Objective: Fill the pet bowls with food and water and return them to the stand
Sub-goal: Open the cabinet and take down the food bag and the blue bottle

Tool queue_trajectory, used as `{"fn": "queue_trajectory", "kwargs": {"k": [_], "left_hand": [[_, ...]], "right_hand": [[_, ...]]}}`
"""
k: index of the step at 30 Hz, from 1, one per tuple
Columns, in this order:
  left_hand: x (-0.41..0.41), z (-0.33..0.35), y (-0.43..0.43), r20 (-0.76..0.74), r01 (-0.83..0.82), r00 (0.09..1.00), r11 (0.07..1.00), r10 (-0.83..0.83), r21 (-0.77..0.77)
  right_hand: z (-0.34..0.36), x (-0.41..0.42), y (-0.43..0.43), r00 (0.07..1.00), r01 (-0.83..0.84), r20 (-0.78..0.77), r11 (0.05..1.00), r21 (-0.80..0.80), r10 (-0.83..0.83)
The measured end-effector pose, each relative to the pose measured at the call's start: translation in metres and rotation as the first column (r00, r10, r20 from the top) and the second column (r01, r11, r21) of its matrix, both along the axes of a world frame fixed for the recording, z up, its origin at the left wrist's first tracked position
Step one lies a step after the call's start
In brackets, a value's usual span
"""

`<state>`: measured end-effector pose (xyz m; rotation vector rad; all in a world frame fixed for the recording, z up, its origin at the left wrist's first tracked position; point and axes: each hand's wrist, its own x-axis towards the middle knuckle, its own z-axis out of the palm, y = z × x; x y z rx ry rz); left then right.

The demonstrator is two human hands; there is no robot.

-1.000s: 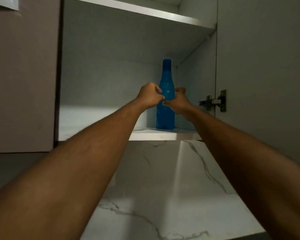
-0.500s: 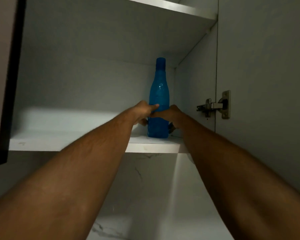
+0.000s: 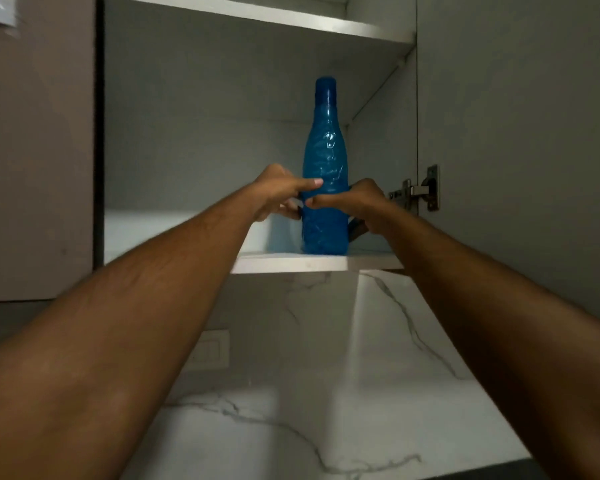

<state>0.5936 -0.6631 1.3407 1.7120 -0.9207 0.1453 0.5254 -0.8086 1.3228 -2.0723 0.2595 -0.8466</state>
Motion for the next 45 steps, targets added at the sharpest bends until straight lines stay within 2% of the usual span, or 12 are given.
{"fn": "queue_trajectory", "kwargs": {"k": [6, 11, 13, 18, 21, 26, 27, 30, 36, 42, 45], "left_hand": [[-0.05, -0.008, 0.038, 0.054, -0.01, 0.998, 0.995, 0.016, -0.099], [-0.09, -0.021, 0.063, 0.062, 0.011, 0.998, 0.978, 0.002, -0.21], [-0.108, -0.027, 0.07, 0.058, 0.005, 0.998, 0.979, 0.007, -0.205], [-0.152, -0.056, 0.087, 0.023, 0.055, 0.998, 0.995, -0.053, -0.08], [-0.182, -0.091, 0.092, 0.006, 0.04, 0.999, 0.996, -0.04, -0.077], [-0.216, -0.168, 0.092, -0.119, 0.017, 0.992, 0.987, -0.036, -0.163], [-0.233, -0.195, 0.092, -0.163, -0.001, 0.986, 0.987, -0.026, -0.162], [-0.238, -0.227, 0.097, -0.167, -0.024, 0.986, 0.983, -0.007, -0.181], [-0.268, -0.335, 0.098, -0.262, -0.21, 0.948, 0.973, 0.178, -0.098], [-0.264, -0.43, 0.103, -0.326, -0.215, 0.924, 0.976, 0.198, -0.018], [-0.254, -0.476, 0.099, -0.332, -0.249, 0.907, 0.966, 0.26, 0.076]], "right_hand": [[0.0, -0.063, 0.036, 0.998, -0.041, -0.047, 0.999, 0.026, 0.042], [-0.01, -0.106, 0.065, 0.999, -0.05, 0.011, 0.997, 0.052, 0.05], [-0.018, -0.122, 0.074, 0.999, -0.048, 0.017, 0.997, 0.058, 0.047], [-0.058, -0.161, 0.079, 0.993, -0.109, 0.046, 0.993, 0.033, 0.108], [-0.092, -0.187, 0.077, 0.989, -0.149, 0.015, 0.989, 0.027, 0.148], [-0.161, -0.217, 0.075, 0.977, -0.207, 0.049, 0.978, 0.01, 0.206], [-0.185, -0.229, 0.074, 0.973, -0.232, 0.004, 0.973, 0.017, 0.232], [-0.224, -0.23, 0.071, 0.968, -0.245, 0.051, 0.969, -0.009, 0.245], [-0.334, -0.247, 0.075, 0.948, -0.312, -0.062, 0.95, 0.02, 0.313], [-0.432, -0.236, 0.084, 0.933, -0.308, -0.141, 0.937, 0.165, 0.332], [-0.474, -0.224, 0.086, 0.93, -0.283, -0.179, 0.936, 0.21, 0.321]]}}
